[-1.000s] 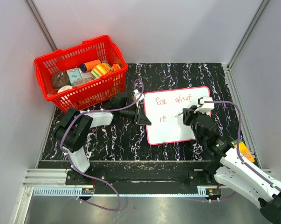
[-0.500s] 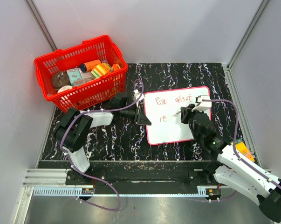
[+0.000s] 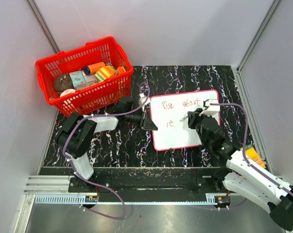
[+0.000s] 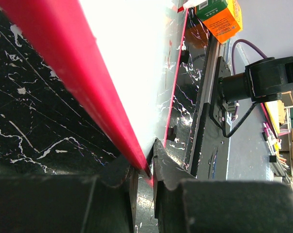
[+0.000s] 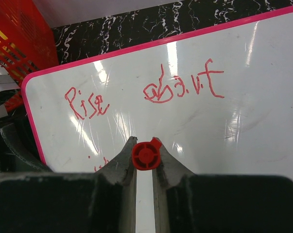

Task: Write a sentence on the whiteboard
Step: Write on the whiteboard with the whiteboard.

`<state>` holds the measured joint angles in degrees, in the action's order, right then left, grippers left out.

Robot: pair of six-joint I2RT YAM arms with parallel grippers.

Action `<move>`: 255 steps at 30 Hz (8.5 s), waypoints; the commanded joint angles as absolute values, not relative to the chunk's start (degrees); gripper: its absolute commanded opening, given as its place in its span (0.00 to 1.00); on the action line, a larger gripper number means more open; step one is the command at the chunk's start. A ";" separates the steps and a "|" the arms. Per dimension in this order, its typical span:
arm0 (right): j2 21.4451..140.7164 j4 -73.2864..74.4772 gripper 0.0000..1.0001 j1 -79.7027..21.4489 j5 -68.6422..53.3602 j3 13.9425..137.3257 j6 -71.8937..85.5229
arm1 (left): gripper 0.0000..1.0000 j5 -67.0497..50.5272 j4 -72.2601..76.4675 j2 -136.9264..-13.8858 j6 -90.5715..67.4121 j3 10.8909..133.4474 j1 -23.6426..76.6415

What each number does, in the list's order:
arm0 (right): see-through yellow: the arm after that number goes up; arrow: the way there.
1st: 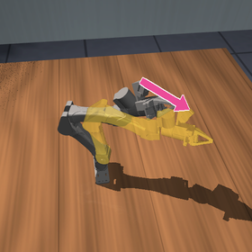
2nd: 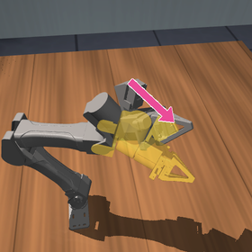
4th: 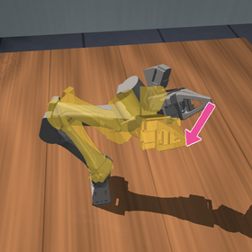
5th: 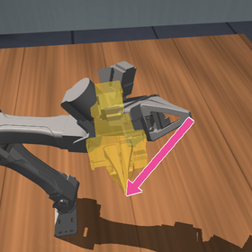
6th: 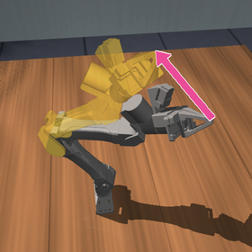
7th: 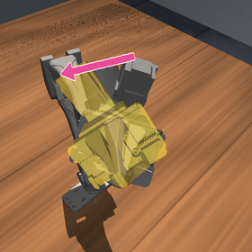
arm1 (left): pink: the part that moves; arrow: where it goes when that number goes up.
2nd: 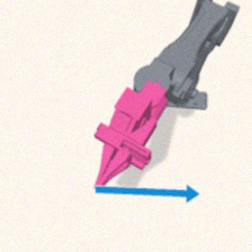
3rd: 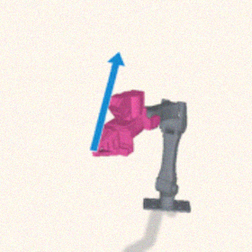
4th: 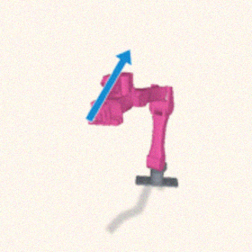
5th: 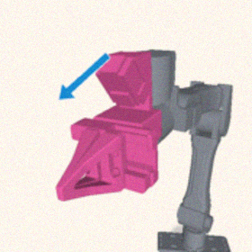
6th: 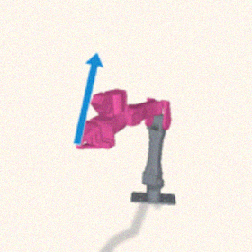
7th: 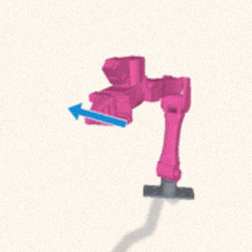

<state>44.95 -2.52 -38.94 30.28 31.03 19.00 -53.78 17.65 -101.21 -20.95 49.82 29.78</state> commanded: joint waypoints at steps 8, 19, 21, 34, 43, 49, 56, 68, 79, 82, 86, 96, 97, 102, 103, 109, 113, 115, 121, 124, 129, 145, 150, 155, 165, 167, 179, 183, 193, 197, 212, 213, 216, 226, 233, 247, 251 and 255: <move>42.37 3.16 0.00 -38.67 27.77 29.27 21.44 | 0.00 -50.01 14.24 -102.22 -14.94 50.36 31.99; 40.69 4.14 0.00 -38.76 31.37 28.92 21.88 | 0.00 -50.01 14.24 -102.22 -14.94 50.45 32.26; 40.61 3.26 0.00 -38.76 31.90 28.74 21.88 | 0.00 -50.01 14.24 -102.22 -14.94 50.45 32.34; 43.24 -2.98 0.00 -38.76 34.63 30.94 20.57 | 0.00 -50.10 14.15 -102.13 -14.85 50.45 32.43; 44.56 -5.71 0.00 -38.76 35.42 31.99 19.86 | 0.00 -50.10 14.15 -102.04 -14.85 50.45 32.43; 45.18 -7.12 0.00 -38.76 35.77 32.34 19.51 | 0.00 -50.01 14.24 -102.04 -14.77 50.45 32.43; 45.26 -7.91 0.00 -38.76 35.86 32.43 18.90 | 0.00 -50.01 14.24 -102.04 -14.77 50.45 32.43; 43.68 -3.78 0.00 -38.76 33.84 30.94 20.21 | 0.00 -50.01 14.06 -102.04 -14.77 50.45 32.43; 41.92 -0.70 0.00 -38.67 33.40 29.45 20.92 | 0.00 -49.92 13.98 -102.04 -14.68 50.45 32.43; 42.19 -0.44 0.00 -38.76 33.05 29.44 21.18 | 0.00 -49.92 13.97 -102.04 -14.68 50.45 32.43; 42.45 -0.26 0.00 -38.67 32.78 29.09 21.62 | 0.00 -50.01 13.97 -102.04 -14.68 50.45 32.43; 41.04 -1.32 0.00 -38.76 32.96 29.88 21.45 | 0.00 -49.92 13.97 -102.13 -14.68 50.54 32.43; 41.31 -1.67 0.00 -38.67 32.87 30.06 21.36 | 0.00 -49.92 13.89 -102.13 -14.68 50.54 32.43; 42.63 -2.29 0.00 -38.76 32.17 30.23 21.62 | 0.00 -49.92 13.89 -102.13 -14.68 50.54 32.52; 42.71 -2.46 0.00 -38.76 32.08 29.89 21.80 | 0.00 -49.92 13.89 -102.13 -14.68 50.54 32.43; 42.89 -2.64 0.00 -38.76 31.82 29.27 22.15 | 0.00 -49.92 13.89 -102.13 -14.68 50.54 32.52; 42.98 -1.85 0.00 -38.76 31.90 29.44 21.97 | 0.00 -50.01 13.89 -102.22 -14.68 50.63 32.61; 42.89 -1.41 0.00 -38.67 32.08 29.44 21.88 | 0.00 -50.01 13.89 -102.22 -14.68 50.63 32.52; 42.01 1.39 0.00 -38.76 32.78 29.09 21.80 | 0.00 -50.10 13.98 -102.22 -14.68 50.63 32.52; 41.40 2.20 0.00 -38.76 33.48 28.74 21.88 | 0.00 -50.10 13.98 -102.22 -14.68 50.63 32.52; 40.52 2.81 0.00 -38.76 34.72 28.83 22.15 | 0.00 -50.01 13.97 -102.30 -14.77 50.63 32.61; 41.03 -3.16 0.00 -38.67 35.77 32.78 19.95 | 0.00 -49.83 13.89 -102.13 -14.59 50.63 32.70; 44.03 -5.36 0.00 -38.58 36.91 34.62 18.55 | 0.00 -49.83 13.80 -102.04 -14.59 50.62 32.70; 45.44 -7.47 0.00 -38.15 37.09 36.12 17.41 | 0.00 -49.92 13.80 -101.87 -14.59 50.54 32.78; 46.32 -8.26 0.00 -36.65 37.53 36.57 16.44 | 0.00 -49.75 13.54 -101.69 -14.41 50.54 32.70; 45.71 -8.26 0.00 -36.47 37.53 36.21 16.44 | 0.00 -49.66 13.54 -101.69 -14.33 50.54 32.70; 46.49 -7.56 0.00 -35.25 37.18 33.14 18.02 | 0.00 -49.66 13.45 -101.78 -14.33 50.54 32.70; 46.85 -6.95 0.00 -34.89 36.65 31.91 18.81 | 0.00 -49.66 13.45 -101.69 -14.33 50.54 32.70; 43.86 -2.11 0.00 -34.89 33.93 29.53 21.44 | 0.00 -49.75 13.45 -101.78 -14.24 50.45 32.70; 42.63 -0.44 0.00 -34.89 33.22 28.57 21.97 | 0.00 -49.75 13.54 -101.87 -14.33 50.62 32.70; 38.85 4.83 0.00 -34.89 33.75 27.51 23.29 | 0.00 -49.66 13.54 -102.13 -14.41 50.71 32.78; 38.93 4.92 0.00 -34.89 33.92 27.77 23.20 | 0.00 -49.75 13.54 -102.13 -14.41 50.71 32.87; 39.64 4.57 0.00 -34.89 34.80 28.83 23.03 | 0.00 -49.66 13.54 -102.04 -14.33 50.71 32.87; 40.96 0.53 0.00 -34.89 37.09 32.87 20.22 | 0.00 -49.57 13.54 -102.04 -14.33 50.71 32.87; 43.85 -4.83 0.00 -34.81 38.32 35.77 17.14 | 0.00 -49.57 13.36 -101.87 -14.24 50.71 32.87; 47.02 -7.21 0.00 -32.87 37.44 36.65 16.00 | 0.00 -49.57 13.18 -101.69 -14.15 50.71 32.87; 47.46 -7.03 0.00 -32.17 36.57 35.77 16.43 | 0.00 -49.57 13.18 -101.78 -14.06 50.71 32.87; 47.72 -6.07 0.00 -31.82 35.51 34.81 17.49 | 0.00 -49.57 13.18 -101.69 -14.06 50.71 32.87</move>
<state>47.46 -4.86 -32.36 36.27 34.92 16.82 -53.34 16.38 -101.21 -19.53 50.57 30.74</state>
